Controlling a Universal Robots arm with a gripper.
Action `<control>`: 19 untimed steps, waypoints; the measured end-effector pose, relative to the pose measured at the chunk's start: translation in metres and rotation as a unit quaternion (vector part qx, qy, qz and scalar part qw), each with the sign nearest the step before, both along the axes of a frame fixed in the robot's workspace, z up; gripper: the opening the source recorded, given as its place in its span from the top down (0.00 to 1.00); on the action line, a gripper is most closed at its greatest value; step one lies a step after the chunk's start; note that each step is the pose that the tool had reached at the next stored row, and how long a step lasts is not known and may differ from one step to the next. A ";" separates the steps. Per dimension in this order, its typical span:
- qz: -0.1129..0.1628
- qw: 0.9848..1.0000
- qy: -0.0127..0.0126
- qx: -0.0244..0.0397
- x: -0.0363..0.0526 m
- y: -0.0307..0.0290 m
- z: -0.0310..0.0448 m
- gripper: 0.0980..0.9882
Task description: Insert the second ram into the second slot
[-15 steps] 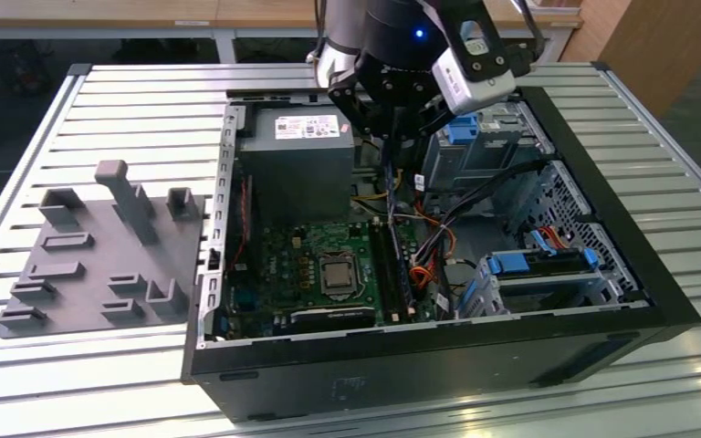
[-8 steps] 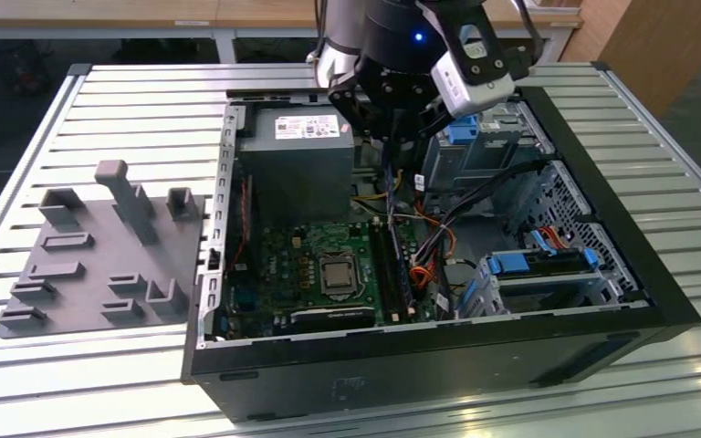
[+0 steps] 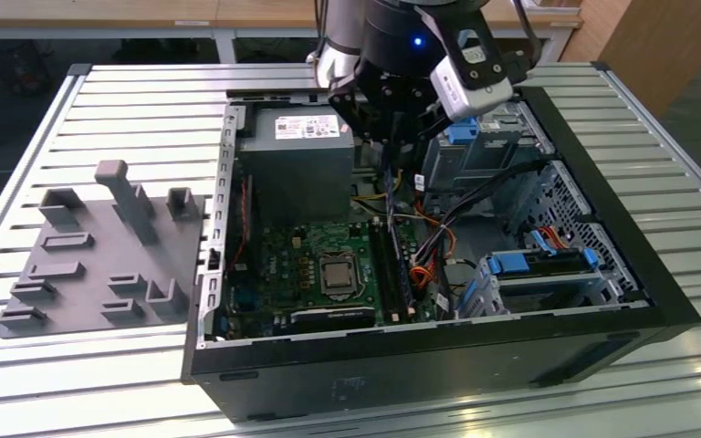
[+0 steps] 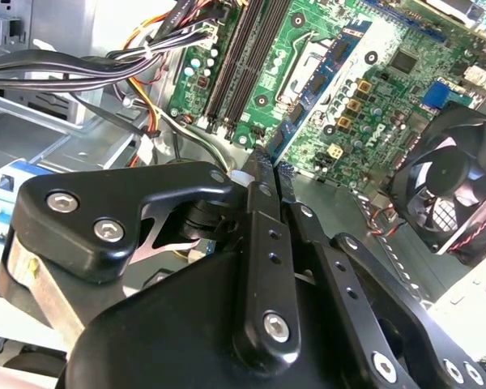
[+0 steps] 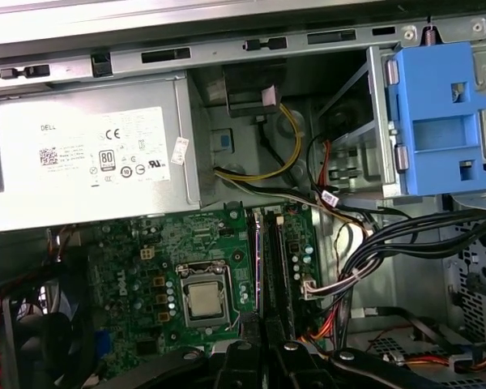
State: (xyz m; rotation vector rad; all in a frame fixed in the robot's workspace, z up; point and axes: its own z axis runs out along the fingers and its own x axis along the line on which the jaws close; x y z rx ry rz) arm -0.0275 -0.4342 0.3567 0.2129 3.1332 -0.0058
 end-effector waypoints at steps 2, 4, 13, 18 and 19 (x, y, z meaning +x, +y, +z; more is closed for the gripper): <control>0.000 1.000 0.000 0.000 0.0000 0.0000 -0.0009 0.96; 0.000 1.000 0.000 0.000 0.0000 0.0000 -0.0018 0.96; 0.000 1.000 0.000 0.000 0.0000 0.0000 -0.0067 0.96; 0.016 1.000 0.000 0.000 0.0000 0.0000 -0.0111 0.96; 0.024 1.000 0.000 0.000 -0.0001 0.0000 -0.0118 0.96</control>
